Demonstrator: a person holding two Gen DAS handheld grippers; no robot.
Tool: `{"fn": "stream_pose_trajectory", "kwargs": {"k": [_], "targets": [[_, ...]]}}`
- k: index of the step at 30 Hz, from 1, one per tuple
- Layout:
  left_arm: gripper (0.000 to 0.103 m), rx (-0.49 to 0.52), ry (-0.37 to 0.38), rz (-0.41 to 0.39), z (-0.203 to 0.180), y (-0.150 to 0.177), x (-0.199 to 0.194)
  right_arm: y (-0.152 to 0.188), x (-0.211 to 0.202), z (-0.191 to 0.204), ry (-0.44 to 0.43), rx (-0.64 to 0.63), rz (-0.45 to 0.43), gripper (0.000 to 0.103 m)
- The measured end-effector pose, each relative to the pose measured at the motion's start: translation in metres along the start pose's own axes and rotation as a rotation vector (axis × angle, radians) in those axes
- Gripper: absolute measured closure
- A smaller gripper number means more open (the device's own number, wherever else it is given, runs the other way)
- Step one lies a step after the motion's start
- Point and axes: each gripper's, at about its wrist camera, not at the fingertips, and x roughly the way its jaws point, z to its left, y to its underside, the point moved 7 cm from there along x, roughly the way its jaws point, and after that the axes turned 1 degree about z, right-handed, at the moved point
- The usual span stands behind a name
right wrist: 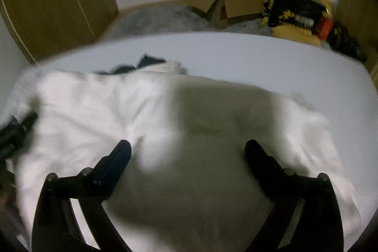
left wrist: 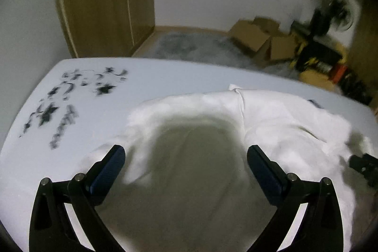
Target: Fold large clothes
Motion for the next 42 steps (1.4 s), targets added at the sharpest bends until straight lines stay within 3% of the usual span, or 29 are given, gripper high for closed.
{"fn": "stream_pose_trajectory", "kwargs": {"k": [2,5,7,8,10,13,18,21,23,24,26,29,32,36,42], "targets": [[0.0,0.016,-0.038,-0.019,0.023,0.009,-0.01,0.023,-0.024,-0.02,0.038,-0.032,-0.031,0.004],[0.0,-0.027,-0.053,0.058,0.052,0.025,0.011,0.045,-0.014,-0.045,0.143,-0.095,-0.026,0.004],[0.0,-0.15,0.045,0.156,0.068,0.038,0.033,0.054,-0.009,-0.046,0.135,-0.123,-0.064,0.003],[0.0,-0.173,0.067,0.16,0.071,0.04,0.037,0.056,-0.01,-0.042,0.136,-0.148,-0.092,0.002],[0.0,-0.158,0.049,0.133,0.07,0.04,0.039,0.059,-0.004,-0.037,0.147,-0.168,-0.121,0.001],[0.0,-0.126,0.006,0.1,0.064,0.042,0.042,0.059,0.004,-0.04,0.11,-0.134,-0.095,0.0],[0.0,-0.138,0.017,0.116,0.066,0.043,0.049,0.055,0.013,-0.045,0.07,-0.104,-0.071,0.0],[0.0,-0.121,0.011,0.168,0.07,0.042,0.035,0.051,0.011,-0.045,0.079,-0.125,-0.041,0.0],[0.0,-0.198,0.11,0.141,0.076,0.042,-0.003,0.049,-0.012,-0.054,0.038,-0.049,-0.023,0.004],[0.0,-0.25,0.179,0.146,0.083,0.047,-0.028,0.05,-0.028,-0.058,-0.027,0.017,-0.043,0.004],[0.0,-0.296,0.239,0.167,0.096,0.066,-0.065,0.062,-0.071,-0.065,-0.205,0.152,-0.065,0.004],[0.0,-0.365,0.336,0.219,0.117,0.118,-0.109,0.1,-0.121,-0.067,-0.293,0.242,-0.065,0.004],[0.0,-0.486,0.417,0.273,0.134,0.167,-0.127,0.148,-0.153,-0.067,-0.402,0.304,-0.076,0.004],[0.0,-0.622,0.543,0.312,0.14,0.201,-0.128,0.192,-0.168,-0.071,-0.431,0.356,-0.077,0.004],[0.0,-0.694,0.66,0.313,0.116,0.199,-0.11,0.226,-0.179,-0.077,-0.451,0.412,-0.053,0.004]]}}
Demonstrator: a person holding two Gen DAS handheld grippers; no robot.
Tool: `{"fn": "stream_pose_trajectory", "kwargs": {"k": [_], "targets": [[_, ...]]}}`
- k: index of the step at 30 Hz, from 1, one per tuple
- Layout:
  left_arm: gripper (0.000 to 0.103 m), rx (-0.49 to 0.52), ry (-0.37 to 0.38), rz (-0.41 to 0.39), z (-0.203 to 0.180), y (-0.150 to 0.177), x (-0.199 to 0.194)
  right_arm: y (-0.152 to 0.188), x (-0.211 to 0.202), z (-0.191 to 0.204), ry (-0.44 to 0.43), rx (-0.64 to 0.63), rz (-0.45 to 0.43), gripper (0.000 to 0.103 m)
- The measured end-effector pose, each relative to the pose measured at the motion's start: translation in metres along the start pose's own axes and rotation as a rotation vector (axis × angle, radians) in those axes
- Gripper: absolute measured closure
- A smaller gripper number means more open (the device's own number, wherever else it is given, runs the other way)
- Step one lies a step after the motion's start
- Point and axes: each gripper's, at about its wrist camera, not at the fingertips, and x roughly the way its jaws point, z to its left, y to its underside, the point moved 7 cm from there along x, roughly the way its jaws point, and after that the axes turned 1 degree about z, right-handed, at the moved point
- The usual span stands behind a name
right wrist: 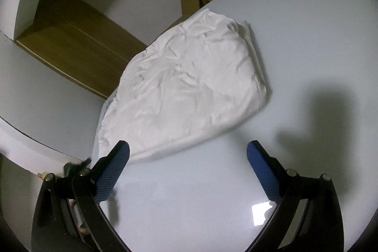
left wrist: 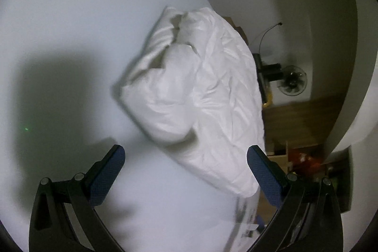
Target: Fold large clothes
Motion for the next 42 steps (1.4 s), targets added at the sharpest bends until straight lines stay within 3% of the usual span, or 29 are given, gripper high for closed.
{"fn": "stream_pose_trajectory", "kwargs": {"k": [7,21,22,25,27,29,36,39,40,41,42], "targets": [[0.0,-0.02,0.003,-0.042,-0.002,-0.018,0.023,0.019,-0.017,-0.009,0.029,-0.023,-0.009,0.004],[0.002,-0.039,0.013,-0.078,-0.012,-0.049,0.048,0.033,0.0,-0.013,0.04,-0.048,0.037,0.004],[0.007,-0.028,0.007,-0.089,-0.012,-0.05,0.049,0.035,-0.001,-0.013,0.041,-0.051,0.039,0.004],[0.069,-0.051,-0.056,-0.098,0.004,-0.054,0.054,0.039,0.001,-0.014,0.036,-0.048,0.043,0.005],[0.072,-0.083,0.017,-0.082,0.01,-0.054,0.057,0.043,0.001,-0.016,0.039,-0.044,0.049,0.006],[0.075,-0.08,0.028,-0.078,0.012,-0.054,0.057,0.046,0.003,-0.018,0.042,-0.036,0.059,0.007],[0.082,0.101,-0.103,-0.158,-0.012,-0.033,0.032,0.042,0.007,0.0,0.049,-0.068,0.084,0.009],[0.082,0.129,-0.106,-0.165,-0.016,-0.022,0.021,0.017,0.019,0.042,0.08,-0.177,0.1,0.028],[0.082,0.129,-0.106,-0.163,-0.015,-0.02,0.02,0.001,0.029,0.059,0.118,-0.222,0.094,0.045],[0.082,0.122,-0.104,-0.162,-0.014,-0.02,0.02,-0.012,0.04,0.072,0.153,-0.249,0.098,0.054],[0.082,0.112,-0.103,-0.161,-0.014,-0.021,0.023,-0.03,0.061,0.089,0.18,-0.279,0.118,0.054]]}}
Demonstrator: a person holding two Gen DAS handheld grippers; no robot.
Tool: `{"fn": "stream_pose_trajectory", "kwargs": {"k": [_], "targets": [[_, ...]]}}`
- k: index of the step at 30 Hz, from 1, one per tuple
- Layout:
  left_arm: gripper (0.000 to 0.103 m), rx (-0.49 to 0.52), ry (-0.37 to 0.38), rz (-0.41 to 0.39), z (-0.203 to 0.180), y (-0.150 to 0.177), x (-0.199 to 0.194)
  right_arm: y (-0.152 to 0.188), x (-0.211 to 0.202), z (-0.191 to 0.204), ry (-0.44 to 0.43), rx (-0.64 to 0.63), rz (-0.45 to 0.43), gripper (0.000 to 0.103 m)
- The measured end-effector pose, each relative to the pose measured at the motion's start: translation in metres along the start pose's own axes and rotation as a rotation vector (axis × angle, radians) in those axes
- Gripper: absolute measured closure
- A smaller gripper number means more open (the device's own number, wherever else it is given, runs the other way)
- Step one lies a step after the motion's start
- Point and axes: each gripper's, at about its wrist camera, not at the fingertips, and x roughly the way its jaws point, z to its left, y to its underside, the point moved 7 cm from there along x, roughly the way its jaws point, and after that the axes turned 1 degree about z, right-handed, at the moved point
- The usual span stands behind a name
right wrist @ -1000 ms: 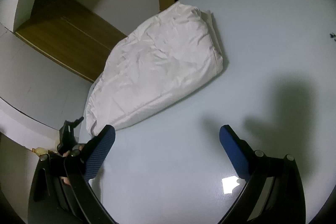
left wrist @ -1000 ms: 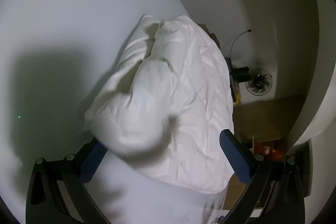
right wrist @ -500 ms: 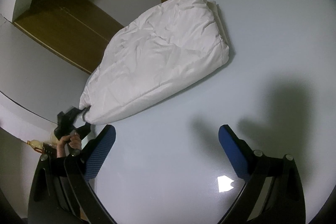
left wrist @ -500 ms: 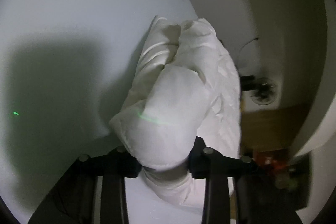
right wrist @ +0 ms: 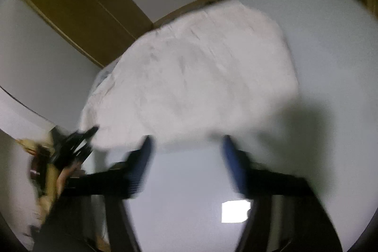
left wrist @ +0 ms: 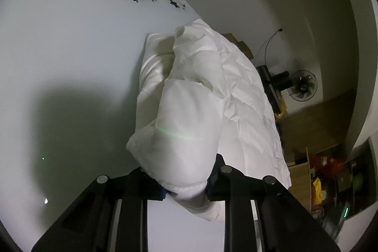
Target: Fold large clothes
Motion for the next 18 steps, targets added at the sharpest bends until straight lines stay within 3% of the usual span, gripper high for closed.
{"fn": "stream_pose_trajectory", "kwargs": {"k": [2,4,6,10,13,16,18], "targets": [[0.081,-0.028,-0.003,0.002,0.004,-0.003,0.001,-0.049,0.042,0.024,0.031,-0.028,0.036,0.075],[0.08,-0.037,-0.007,0.009,0.005,-0.008,0.008,-0.087,0.079,0.042,0.084,-0.043,0.041,0.085],[0.08,-0.046,-0.011,0.021,0.007,-0.013,0.01,-0.123,0.122,0.06,0.148,-0.058,0.039,0.086],[0.075,-0.049,-0.023,0.043,0.016,-0.011,0.013,-0.156,0.199,0.074,0.155,-0.017,0.052,0.086],[0.075,-0.05,-0.019,0.039,0.019,-0.011,0.015,-0.14,0.255,0.064,0.198,-0.045,0.221,0.087],[0.075,-0.06,-0.031,0.043,0.02,-0.013,0.018,-0.128,0.227,0.069,0.238,-0.124,0.211,0.088],[0.075,-0.057,-0.032,0.042,0.019,-0.012,0.017,-0.108,0.178,0.071,0.189,-0.111,0.135,0.088]]}}
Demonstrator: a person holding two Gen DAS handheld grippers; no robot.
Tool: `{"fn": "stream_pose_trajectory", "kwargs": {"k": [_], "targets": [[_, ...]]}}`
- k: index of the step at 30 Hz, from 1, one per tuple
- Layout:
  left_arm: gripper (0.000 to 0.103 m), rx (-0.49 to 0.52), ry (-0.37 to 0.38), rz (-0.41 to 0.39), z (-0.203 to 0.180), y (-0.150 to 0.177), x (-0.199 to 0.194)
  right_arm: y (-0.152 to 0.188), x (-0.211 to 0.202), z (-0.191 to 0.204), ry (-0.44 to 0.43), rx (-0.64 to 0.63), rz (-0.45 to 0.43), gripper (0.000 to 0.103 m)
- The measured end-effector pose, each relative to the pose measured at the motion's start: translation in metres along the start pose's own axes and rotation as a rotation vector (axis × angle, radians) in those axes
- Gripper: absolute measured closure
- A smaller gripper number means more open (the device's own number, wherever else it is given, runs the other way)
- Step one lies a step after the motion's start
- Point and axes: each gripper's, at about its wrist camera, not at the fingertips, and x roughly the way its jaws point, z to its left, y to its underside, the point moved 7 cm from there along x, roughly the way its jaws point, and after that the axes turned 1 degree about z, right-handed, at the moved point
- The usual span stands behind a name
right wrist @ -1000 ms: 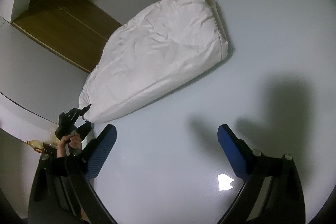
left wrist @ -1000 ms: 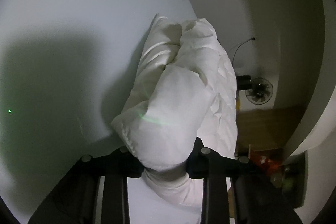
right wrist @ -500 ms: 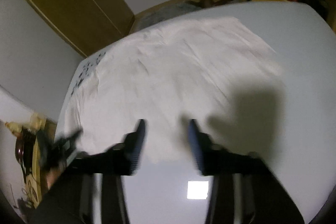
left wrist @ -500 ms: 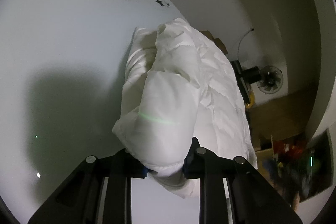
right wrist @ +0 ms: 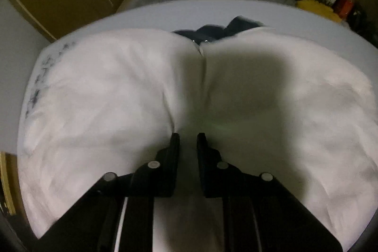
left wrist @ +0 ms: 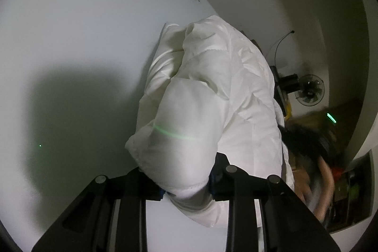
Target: Fold large clothes
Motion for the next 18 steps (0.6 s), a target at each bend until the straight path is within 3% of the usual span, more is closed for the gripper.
{"fn": "stream_pose_trajectory", "kwargs": {"k": [3,6,10,13,14,16,18], "targets": [[0.075,-0.007,0.009,0.002,0.002,0.0,0.0,0.07,-0.022,-0.005,-0.095,0.007,0.056,0.088],[0.074,-0.01,0.013,0.009,-0.001,0.002,0.0,0.093,-0.001,-0.012,-0.058,-0.026,0.051,0.092],[0.074,-0.021,0.009,0.013,0.002,0.002,0.001,0.134,-0.058,-0.013,-0.08,0.002,0.032,0.092],[0.073,-0.015,0.011,0.022,-0.001,0.004,0.002,0.178,-0.029,-0.014,-0.056,-0.033,0.131,0.092],[0.073,-0.002,-0.007,0.014,-0.003,0.004,0.002,0.176,-0.021,-0.017,-0.055,-0.04,0.09,0.093],[0.073,-0.002,-0.029,0.012,-0.006,0.002,0.004,0.177,-0.026,-0.014,-0.038,-0.069,0.114,0.093],[0.072,-0.024,-0.022,0.015,-0.004,0.002,0.002,0.181,-0.042,-0.014,-0.101,-0.055,0.142,0.09]]}}
